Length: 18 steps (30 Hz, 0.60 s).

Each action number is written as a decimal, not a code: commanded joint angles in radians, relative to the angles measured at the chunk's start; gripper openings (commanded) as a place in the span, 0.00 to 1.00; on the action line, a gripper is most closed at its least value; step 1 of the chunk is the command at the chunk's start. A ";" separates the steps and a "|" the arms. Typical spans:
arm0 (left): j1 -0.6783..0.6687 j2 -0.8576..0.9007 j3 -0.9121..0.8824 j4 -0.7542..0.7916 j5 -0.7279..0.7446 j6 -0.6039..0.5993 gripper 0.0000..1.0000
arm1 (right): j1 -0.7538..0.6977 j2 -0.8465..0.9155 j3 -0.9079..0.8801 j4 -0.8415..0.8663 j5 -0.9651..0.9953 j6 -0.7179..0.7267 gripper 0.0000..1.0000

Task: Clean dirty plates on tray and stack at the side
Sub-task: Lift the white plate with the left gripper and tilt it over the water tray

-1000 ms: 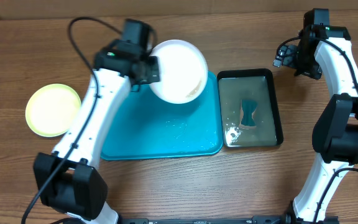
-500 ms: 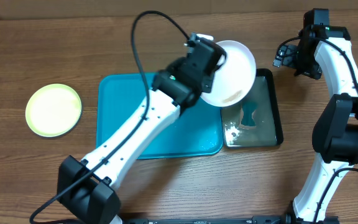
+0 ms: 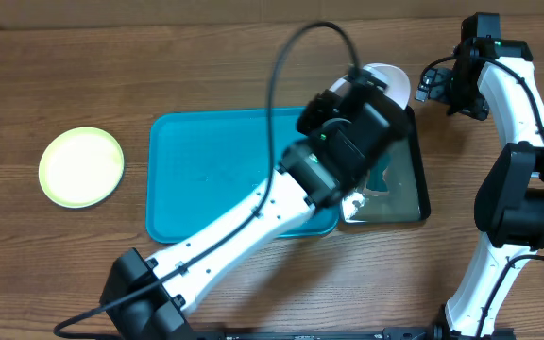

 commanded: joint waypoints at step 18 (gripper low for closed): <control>-0.122 0.004 0.028 0.130 -0.342 0.185 0.04 | 0.002 -0.029 0.015 0.004 0.010 0.003 1.00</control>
